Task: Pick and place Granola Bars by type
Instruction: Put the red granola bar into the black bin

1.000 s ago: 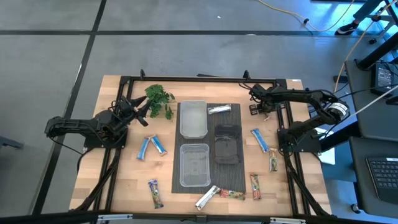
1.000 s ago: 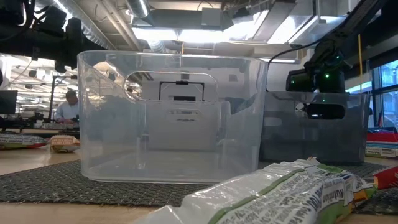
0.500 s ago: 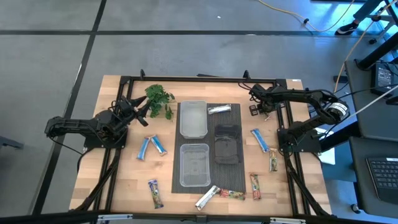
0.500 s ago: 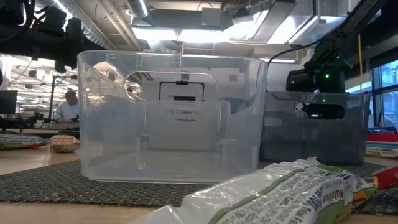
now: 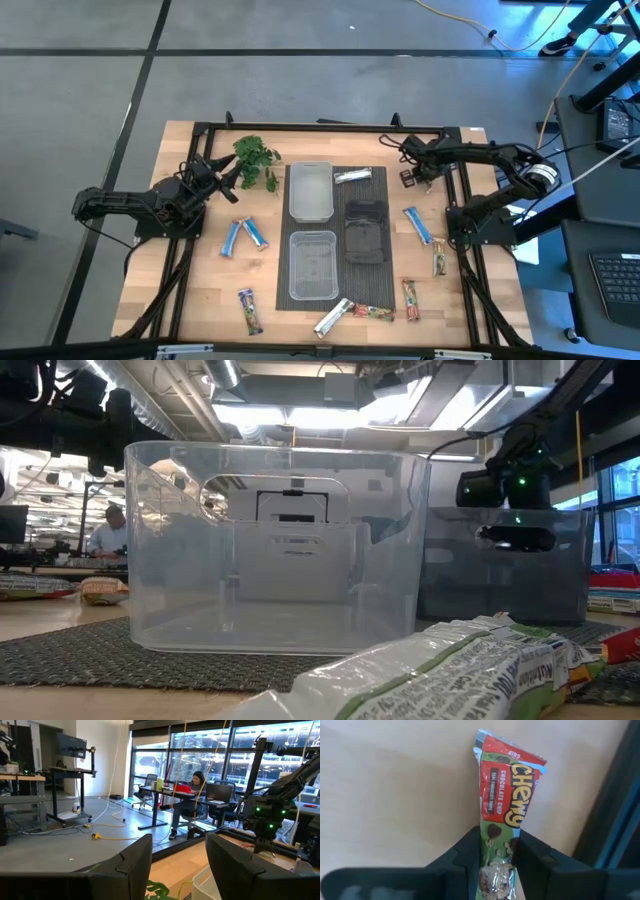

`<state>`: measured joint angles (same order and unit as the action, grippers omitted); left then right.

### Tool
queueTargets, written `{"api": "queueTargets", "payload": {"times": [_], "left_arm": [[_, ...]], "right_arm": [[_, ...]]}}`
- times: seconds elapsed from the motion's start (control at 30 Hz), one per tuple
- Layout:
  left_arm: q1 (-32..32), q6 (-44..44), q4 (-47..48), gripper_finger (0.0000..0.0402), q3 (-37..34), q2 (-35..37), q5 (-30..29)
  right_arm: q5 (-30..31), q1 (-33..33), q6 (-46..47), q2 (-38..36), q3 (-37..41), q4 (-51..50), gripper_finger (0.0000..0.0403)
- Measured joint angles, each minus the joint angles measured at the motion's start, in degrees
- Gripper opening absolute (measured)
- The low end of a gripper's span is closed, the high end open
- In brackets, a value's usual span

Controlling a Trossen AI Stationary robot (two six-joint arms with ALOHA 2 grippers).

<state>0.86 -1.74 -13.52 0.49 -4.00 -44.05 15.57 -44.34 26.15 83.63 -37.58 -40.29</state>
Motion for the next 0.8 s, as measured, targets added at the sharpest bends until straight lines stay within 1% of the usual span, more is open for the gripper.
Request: {"api": "queueTargets", "payload": {"times": [0.37,0.6,0.8], "left_arm": [[0.00,0.00,0.01,0.0178,0.00,-0.01,0.00],[-0.01,0.00,0.02,0.0178,0.00,0.00,0.00],[0.00,0.00,0.02,0.0178,0.00,0.01,0.00]], "right_arm": [[-0.18,3.17,-2.66,-0.15,-4.56,0.26,0.0112],[-0.25,6.75,-4.13,-0.17,-8.35,0.05,0.0112],[-4.52,11.69,-4.17,-0.21,-13.91,-1.77,0.0112]]}}
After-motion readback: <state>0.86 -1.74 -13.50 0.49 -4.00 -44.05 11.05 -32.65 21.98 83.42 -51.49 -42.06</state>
